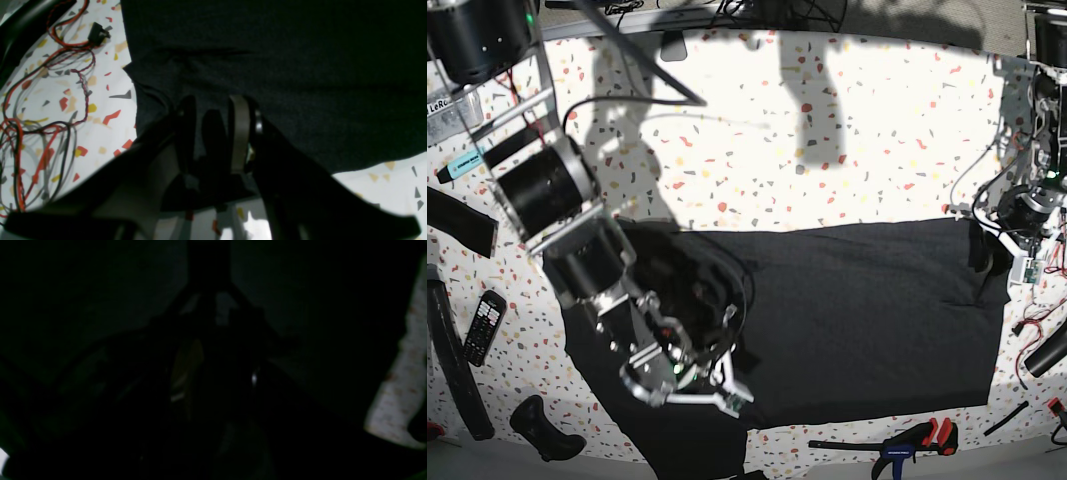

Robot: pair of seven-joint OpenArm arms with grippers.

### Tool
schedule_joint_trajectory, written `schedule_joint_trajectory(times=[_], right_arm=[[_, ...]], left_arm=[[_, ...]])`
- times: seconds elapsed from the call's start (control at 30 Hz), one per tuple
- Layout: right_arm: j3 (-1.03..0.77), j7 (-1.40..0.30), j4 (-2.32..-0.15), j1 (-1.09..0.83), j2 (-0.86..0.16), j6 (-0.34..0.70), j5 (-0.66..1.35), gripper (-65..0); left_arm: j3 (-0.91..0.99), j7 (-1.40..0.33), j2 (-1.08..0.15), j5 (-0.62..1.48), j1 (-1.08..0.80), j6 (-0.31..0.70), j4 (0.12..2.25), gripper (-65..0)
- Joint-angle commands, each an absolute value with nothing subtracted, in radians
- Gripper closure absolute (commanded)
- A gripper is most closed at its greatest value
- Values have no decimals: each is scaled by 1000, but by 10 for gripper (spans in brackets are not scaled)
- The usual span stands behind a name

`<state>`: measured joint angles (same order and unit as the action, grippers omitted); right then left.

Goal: Fold the T-shirt properly

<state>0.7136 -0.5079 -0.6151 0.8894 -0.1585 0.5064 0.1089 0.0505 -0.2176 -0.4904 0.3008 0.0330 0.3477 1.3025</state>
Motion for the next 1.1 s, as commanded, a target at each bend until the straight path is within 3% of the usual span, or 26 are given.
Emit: schedule_joint_trajectory(times=[0.0,0.2,0.53,0.67,0.77,0.9,1.07], right_arm=[[707,-483,-628,926,-161,497,109,-213],[700,-450,-628,885,-163,385,105,-212],[459,-328,-541,876,-160,382,109,-212],[356,-329,-487,875,-162,438,107,-212],[308,-472,-518,885,-172,492,110,-212],[281,-590,-688,865,-202,676,237,-177],[280,-688,-928,757,-256,678,351,-162]], left_arm=[[58,-196,-510,308,47,345,1320,-161],[58,-198,-510,308,47,345,1320,-161],[58,-216,-510,308,43,345,1320,-161],[58,-215,-511,308,36,345,1320,-161],[58,-212,-511,308,32,345,1320,-161],[58,-179,-510,308,31,345,1320,-161],[58,-165,-510,308,30,345,1320,-161]])
